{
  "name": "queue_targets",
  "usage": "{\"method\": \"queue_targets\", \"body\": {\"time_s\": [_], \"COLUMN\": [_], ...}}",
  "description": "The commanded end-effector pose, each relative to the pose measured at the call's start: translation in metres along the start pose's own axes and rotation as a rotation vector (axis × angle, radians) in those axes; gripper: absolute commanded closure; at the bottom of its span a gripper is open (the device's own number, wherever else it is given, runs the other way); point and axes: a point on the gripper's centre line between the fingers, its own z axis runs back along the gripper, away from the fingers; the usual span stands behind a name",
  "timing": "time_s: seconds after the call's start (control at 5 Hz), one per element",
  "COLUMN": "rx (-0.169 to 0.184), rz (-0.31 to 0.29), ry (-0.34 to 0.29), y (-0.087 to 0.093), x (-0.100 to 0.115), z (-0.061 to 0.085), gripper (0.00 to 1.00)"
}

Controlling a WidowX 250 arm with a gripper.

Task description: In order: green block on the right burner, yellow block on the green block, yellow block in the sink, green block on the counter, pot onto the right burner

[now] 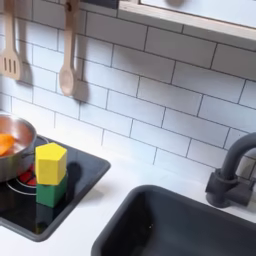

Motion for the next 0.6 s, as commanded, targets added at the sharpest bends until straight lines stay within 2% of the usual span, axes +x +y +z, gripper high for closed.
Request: {"method": "queue_targets", "body": {"time_s": [0.0,0.4], "rx": [0.004,0.024], "rz": [0.001,-0.004], "ry": [0.009,0.008], "y": [0.0040,0.0130], "x": [0.0030,0.0071], "z": [-0.0085,-0.0077], "gripper": [1.00,1.00]}}
